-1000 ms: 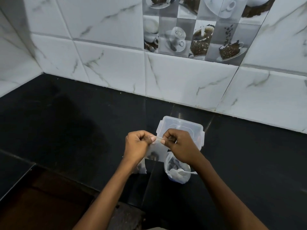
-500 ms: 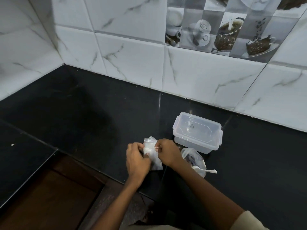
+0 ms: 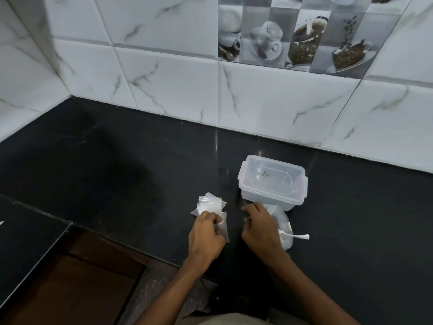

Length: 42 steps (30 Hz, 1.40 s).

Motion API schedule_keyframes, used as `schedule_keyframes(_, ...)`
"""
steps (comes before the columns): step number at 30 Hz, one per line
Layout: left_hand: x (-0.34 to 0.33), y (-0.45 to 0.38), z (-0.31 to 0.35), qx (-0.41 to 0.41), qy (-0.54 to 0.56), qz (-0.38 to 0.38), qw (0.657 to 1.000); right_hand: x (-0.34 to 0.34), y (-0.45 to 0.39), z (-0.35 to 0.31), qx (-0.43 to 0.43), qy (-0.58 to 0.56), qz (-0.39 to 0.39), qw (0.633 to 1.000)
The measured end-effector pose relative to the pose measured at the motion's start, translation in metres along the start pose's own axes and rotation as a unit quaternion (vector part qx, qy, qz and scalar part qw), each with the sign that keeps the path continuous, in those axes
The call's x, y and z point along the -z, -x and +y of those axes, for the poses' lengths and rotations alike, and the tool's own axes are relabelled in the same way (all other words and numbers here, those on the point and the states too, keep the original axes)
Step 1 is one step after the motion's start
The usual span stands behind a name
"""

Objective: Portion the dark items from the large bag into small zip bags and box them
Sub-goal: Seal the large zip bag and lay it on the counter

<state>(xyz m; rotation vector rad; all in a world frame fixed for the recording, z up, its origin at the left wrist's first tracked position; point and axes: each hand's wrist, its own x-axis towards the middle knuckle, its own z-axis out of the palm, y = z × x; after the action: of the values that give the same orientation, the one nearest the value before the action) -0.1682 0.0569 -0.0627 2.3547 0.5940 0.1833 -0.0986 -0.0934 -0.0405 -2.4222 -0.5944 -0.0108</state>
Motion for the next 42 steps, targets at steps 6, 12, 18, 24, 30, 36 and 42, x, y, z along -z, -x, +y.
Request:
schedule_keyframes(6,-0.036,0.007,0.025,-0.091,0.043,-0.003,0.995,0.042,0.03,0.033,0.077,-0.062,0.132,0.986)
schedule_keyframes(12,-0.061,0.01,0.044,-0.12,0.064,-0.018,0.99,0.051,0.048,0.061,0.023,-0.054,0.25,0.966)
schedule_keyframes(18,-0.071,0.007,0.079,-0.071,0.159,-0.108,0.979,0.057,0.052,0.093,-0.1,0.077,0.168,0.978)
schedule_keyframes(24,-0.081,0.009,0.113,0.011,0.14,-0.168,0.976,0.049,0.047,0.111,-0.138,0.118,0.056,0.982)
schedule_keyframes(30,-0.085,0.006,0.121,0.081,0.122,-0.139,0.979,0.052,0.045,0.114,-0.136,0.131,-0.017,0.982)
schedule_keyframes(36,-0.086,0.009,0.126,0.112,0.13,-0.129,0.977,0.058,0.048,0.129,-0.135,0.065,-0.043,0.988)
schedule_keyframes(42,-0.084,0.012,0.129,0.174,0.132,-0.087,0.972,0.083,0.056,0.14,-0.072,-0.053,0.093,0.992)
